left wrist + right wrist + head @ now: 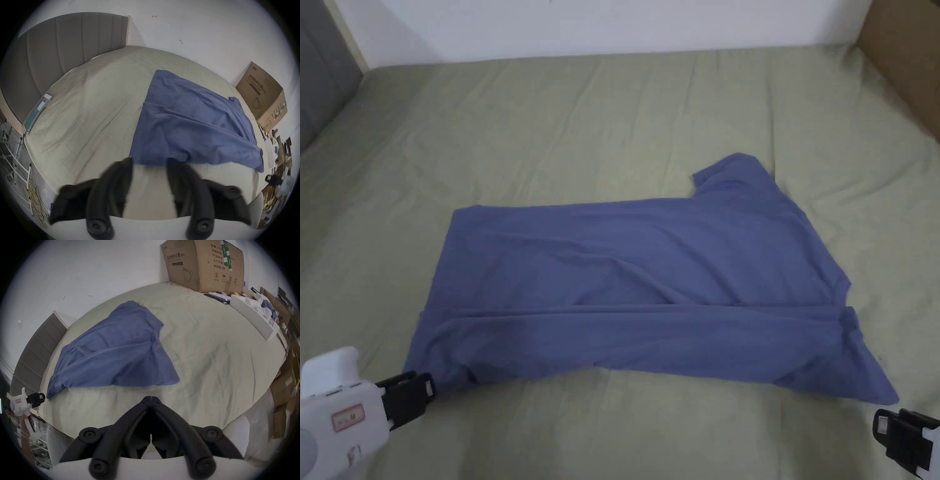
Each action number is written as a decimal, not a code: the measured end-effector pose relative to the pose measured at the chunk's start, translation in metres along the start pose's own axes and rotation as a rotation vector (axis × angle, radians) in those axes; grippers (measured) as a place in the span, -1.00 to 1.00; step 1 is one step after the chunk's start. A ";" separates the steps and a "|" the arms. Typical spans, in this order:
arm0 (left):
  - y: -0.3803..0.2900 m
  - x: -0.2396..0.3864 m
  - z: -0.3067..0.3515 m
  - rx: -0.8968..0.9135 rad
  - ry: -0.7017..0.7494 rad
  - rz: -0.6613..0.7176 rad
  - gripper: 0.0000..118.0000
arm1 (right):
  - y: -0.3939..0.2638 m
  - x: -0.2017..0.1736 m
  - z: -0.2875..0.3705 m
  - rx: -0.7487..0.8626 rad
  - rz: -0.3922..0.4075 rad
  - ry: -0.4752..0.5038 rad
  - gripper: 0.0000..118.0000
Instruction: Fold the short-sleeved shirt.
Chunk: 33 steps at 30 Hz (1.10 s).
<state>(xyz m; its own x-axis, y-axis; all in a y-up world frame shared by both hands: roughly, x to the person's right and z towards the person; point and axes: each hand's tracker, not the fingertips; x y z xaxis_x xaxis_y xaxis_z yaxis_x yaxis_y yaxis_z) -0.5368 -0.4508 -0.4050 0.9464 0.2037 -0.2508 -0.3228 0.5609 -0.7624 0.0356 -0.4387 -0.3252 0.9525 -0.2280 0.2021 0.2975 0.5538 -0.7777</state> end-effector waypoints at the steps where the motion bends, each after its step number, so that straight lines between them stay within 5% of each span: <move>1: 0.004 -0.001 -0.006 0.006 0.002 0.004 0.05 | 0.000 0.001 0.002 0.001 0.002 -0.001 -1.00; 3: 0.009 -0.002 -0.024 0.023 0.034 -0.003 0.32 | 0.000 0.002 0.002 0.008 0.009 -0.014 -1.00; 9: 0.002 0.010 -0.051 -0.063 0.132 -0.073 0.28 | 0.000 0.001 -0.006 0.007 -0.011 -0.039 -1.00; 11: 0.007 0.011 -0.046 -0.064 0.145 -0.062 -0.10 | 0.001 0.001 -0.011 0.008 -0.014 -0.044 -0.42; 13: 0.010 0.012 -0.038 -0.061 0.149 -0.071 -0.58 | 0.008 0.004 -0.023 -0.010 -0.037 -0.029 0.65; 15: 0.011 0.008 -0.036 -0.074 0.113 -0.060 -0.77 | 0.016 0.005 -0.033 -0.005 -0.050 -0.027 0.81; 20: 0.012 0.017 -0.030 -0.093 0.112 -0.104 -0.89 | 0.043 0.009 -0.069 0.001 -0.067 -0.082 0.66; 22: 0.014 0.018 -0.027 -0.087 0.110 -0.111 -0.89 | 0.047 0.008 -0.090 -0.103 -0.117 -0.067 0.09; 24: 0.016 0.015 -0.022 -0.086 0.090 -0.094 -0.89 | 0.042 -0.002 -0.096 -0.095 -0.027 -0.148 -0.07; 26: 0.018 0.012 -0.018 -0.083 0.071 -0.083 -0.89 | 0.043 -0.006 -0.089 -0.068 0.049 -0.146 -0.83; 28: 0.020 0.011 -0.014 -0.076 0.055 -0.068 -0.89 | 0.045 -0.003 -0.082 -0.073 -0.016 -0.043 -0.88; 33: 0.024 0.018 0.002 -0.053 0.059 -0.122 -0.90 | 0.045 -0.004 -0.059 -0.074 -0.015 -0.054 -0.88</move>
<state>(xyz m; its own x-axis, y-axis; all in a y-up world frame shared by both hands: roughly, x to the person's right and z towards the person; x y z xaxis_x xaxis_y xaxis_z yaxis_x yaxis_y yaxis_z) -0.5281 -0.4321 -0.4269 0.9783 0.0876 -0.1877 -0.2052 0.5348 -0.8197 0.0411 -0.4603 -0.3962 0.9507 -0.1910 0.2444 0.3081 0.4897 -0.8156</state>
